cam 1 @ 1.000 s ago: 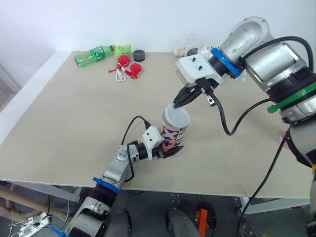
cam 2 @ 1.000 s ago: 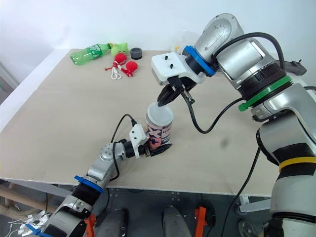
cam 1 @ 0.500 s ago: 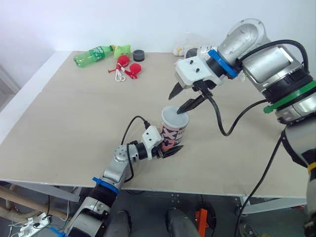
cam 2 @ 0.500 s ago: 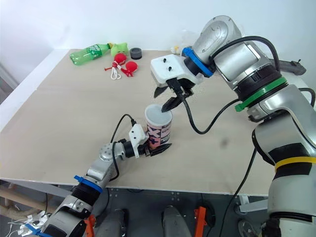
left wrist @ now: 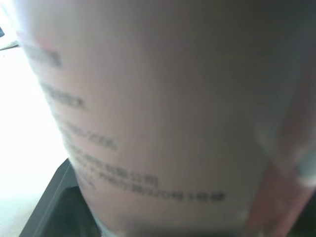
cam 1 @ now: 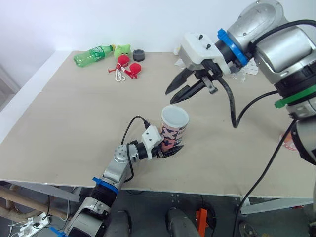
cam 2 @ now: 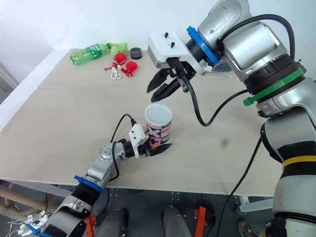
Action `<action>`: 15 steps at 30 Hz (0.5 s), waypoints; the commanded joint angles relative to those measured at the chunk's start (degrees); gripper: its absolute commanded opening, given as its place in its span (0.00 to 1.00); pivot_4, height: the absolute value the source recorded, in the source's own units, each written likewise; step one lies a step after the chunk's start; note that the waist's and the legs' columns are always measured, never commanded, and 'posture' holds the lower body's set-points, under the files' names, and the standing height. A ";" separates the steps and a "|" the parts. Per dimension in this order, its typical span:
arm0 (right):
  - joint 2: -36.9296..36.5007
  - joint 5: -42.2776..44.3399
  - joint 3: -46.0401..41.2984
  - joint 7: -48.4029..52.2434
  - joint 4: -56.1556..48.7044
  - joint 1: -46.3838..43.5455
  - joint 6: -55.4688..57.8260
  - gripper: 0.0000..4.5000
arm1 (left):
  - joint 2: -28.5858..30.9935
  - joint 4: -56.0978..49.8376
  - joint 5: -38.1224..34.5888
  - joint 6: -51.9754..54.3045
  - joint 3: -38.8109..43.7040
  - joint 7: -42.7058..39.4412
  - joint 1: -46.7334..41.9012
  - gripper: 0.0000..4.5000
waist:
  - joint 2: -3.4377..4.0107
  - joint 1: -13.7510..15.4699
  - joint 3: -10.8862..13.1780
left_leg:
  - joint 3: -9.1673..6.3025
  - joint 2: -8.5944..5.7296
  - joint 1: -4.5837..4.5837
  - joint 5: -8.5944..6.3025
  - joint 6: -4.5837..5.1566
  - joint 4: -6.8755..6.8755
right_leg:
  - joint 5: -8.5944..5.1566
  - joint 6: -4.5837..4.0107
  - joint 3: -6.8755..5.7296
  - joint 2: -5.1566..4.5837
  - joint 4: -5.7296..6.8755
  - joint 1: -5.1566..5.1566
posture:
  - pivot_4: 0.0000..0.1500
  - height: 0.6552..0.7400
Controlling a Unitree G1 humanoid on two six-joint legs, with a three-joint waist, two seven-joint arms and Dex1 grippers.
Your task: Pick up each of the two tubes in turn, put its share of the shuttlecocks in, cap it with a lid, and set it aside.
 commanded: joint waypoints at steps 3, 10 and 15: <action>-1.04 0.57 1.39 2.28 -3.66 1.43 1.23 0.01 | 0.39 0.12 0.43 1.06 0.00 0.30 0.72 0.70 | 0.00 0.01 0.00 | 0.00 0.00 0.00 0.00 0.00 0.01 | 0.01 0.00 0.00 0.00 0.00 0.00 | 1.00 1.00; 1.05 -3.89 1.21 2.28 -3.07 4.33 -0.16 0.01 | 0.39 -0.33 0.50 1.38 -0.11 0.43 1.04 0.70 | 0.00 0.03 0.00 | 0.00 0.00 -0.01 0.00 0.00 0.01 | 0.01 0.02 -0.01 0.00 0.00 -0.01 | 1.00 1.00; 2.41 -6.82 1.15 2.28 -3.60 6.72 -0.73 0.01 | 0.30 -0.62 0.58 1.57 -0.19 0.52 1.24 0.70 | -0.01 0.02 -0.01 | 0.00 0.00 0.01 0.00 0.00 0.01 | 0.02 0.01 -0.02 0.00 0.00 0.01 | 1.00 1.00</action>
